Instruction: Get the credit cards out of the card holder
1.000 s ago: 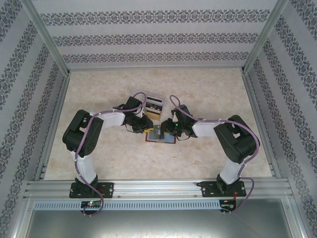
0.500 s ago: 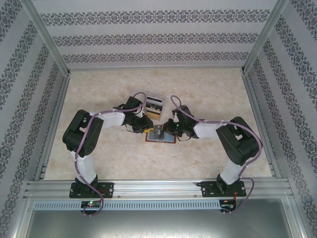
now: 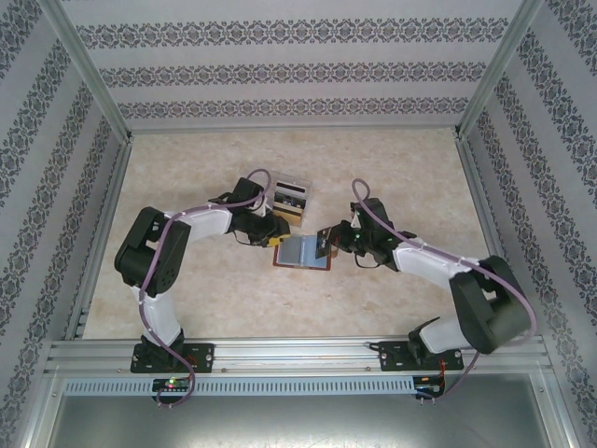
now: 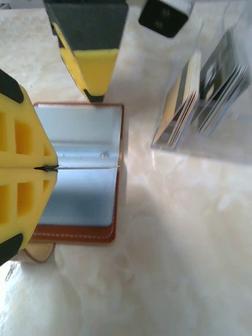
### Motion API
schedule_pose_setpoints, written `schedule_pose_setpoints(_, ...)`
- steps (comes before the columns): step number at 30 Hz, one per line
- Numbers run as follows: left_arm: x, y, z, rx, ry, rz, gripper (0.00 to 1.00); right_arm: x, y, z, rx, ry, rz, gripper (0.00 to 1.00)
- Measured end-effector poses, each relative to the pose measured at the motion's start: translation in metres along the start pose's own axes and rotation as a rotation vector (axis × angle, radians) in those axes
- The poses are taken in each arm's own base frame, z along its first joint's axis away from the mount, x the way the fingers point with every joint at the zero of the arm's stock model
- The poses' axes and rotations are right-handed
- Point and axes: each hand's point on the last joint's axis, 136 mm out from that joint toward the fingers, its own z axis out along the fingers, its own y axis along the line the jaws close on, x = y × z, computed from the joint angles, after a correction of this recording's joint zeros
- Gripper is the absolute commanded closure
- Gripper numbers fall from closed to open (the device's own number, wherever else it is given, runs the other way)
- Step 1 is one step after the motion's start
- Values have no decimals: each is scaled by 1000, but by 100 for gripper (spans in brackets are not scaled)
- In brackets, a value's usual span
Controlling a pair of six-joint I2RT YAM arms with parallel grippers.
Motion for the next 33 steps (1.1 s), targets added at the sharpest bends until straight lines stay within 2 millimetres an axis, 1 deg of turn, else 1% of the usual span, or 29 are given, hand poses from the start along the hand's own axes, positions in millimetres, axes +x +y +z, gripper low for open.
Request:
schedule_pose_setpoints(3, -13, -20, -24, 68, -57, 15, 48, -13, 16, -15, -59, -51, -32, 100)
schedule_pose_setpoints(5, -19, -40, -42, 135, -95, 43, 41, -19, 27, -21, -105, -71, -47, 100)
schedule_pose_setpoints(8, -24, -72, -65, 247, -134, 94, 31, -24, 40, -25, -169, -71, -61, 100)
schedule_pose_setpoints(11, -21, -92, -76, 341, -134, 133, 27, -30, 63, -29, -253, -67, -74, 100)
schedule_pose_setpoints(14, -17, -102, -79, 408, -112, 144, 27, -42, 89, -31, -347, -72, -81, 100)
schedule_pose_setpoints(16, -14, -107, -81, 441, -97, 143, 27, -48, 103, -33, -402, -75, -81, 100)
schedule_pose_setpoints(19, -13, -117, -86, 497, -86, 142, 35, -54, 118, -33, -470, -71, -69, 100)
schedule_pose_setpoints(24, -14, -135, -95, 585, -84, 150, 54, -58, 124, -27, -529, -47, -19, 100)
schedule_pose_setpoints(30, -17, -142, -97, 629, -79, 133, 78, -66, 129, -32, -579, -48, 17, 100)
schedule_pose_setpoints(33, -17, -144, -98, 644, -78, 132, 88, -67, 133, -34, -599, -47, 21, 100)
